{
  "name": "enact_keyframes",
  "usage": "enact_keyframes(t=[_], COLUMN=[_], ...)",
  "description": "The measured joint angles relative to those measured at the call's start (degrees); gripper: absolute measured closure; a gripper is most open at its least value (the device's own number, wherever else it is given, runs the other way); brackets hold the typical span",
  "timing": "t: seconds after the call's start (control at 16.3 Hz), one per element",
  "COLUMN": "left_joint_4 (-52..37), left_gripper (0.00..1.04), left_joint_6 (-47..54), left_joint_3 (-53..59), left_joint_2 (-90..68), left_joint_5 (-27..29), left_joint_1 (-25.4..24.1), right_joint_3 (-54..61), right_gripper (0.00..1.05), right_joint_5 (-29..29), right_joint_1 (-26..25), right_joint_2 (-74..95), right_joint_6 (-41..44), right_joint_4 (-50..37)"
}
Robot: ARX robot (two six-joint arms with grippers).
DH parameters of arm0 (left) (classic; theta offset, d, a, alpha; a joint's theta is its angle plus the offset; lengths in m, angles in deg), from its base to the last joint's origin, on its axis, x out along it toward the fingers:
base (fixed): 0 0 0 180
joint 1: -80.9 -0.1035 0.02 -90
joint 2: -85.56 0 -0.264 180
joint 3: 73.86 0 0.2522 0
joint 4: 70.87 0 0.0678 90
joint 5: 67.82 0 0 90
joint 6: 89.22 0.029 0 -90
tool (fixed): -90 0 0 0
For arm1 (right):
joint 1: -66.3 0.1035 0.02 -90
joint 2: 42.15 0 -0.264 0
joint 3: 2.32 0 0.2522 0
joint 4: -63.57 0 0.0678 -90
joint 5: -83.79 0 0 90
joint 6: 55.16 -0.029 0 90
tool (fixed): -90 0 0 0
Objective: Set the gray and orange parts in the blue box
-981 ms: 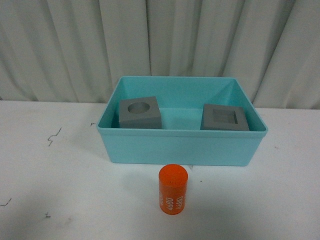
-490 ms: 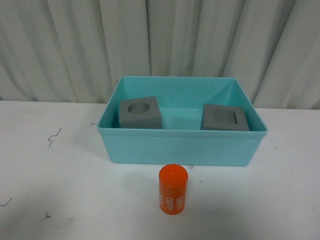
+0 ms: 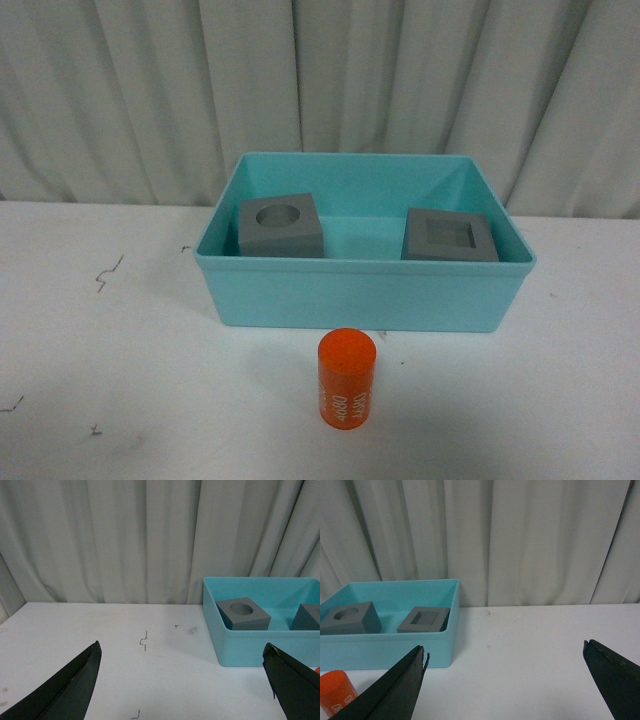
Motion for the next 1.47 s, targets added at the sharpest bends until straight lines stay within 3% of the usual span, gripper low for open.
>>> enact_keyframes(t=[0.12,0.31,0.43,0.67,0.86,1.23,1.47], left_joint_4=[0.0,0.0,0.0,0.0,0.0,0.0,0.0], left_gripper=[0.07,0.07,0.07,0.07,0.07,0.07,0.07], left_joint_6=[0.0,0.0,0.0,0.0,0.0,0.0,0.0], left_joint_3=[0.0,0.0,0.0,0.0,0.0,0.0,0.0], left_joint_2=[0.0,0.0,0.0,0.0,0.0,0.0,0.0], left_joint_5=[0.02,0.0,0.0,0.0,0.0,0.02,0.0], left_joint_1=[0.0,0.0,0.0,0.0,0.0,0.0,0.0], right_joint_3=[-2.49,-13.2,-22.71,-45.99,-57.22,-61.46,-61.86], right_gripper=[0.06,0.06,0.06,0.06,0.06,0.06,0.06], right_joint_5=[6.16,5.84,1.92,-8.24,-11.3,-14.1,-11.98], right_joint_1=[3.87,8.35,12.44,17.18,20.31,27.02,27.69], right_joint_2=[6.12,30.01,49.44,78.75,91.65,101.85,106.71], right_joint_6=[-0.26,-3.5,-7.74,-14.23,-14.8,-8.28,-2.51], right_joint_4=[3.45,-17.33,-22.14,-7.48,3.43,11.19,11.76])
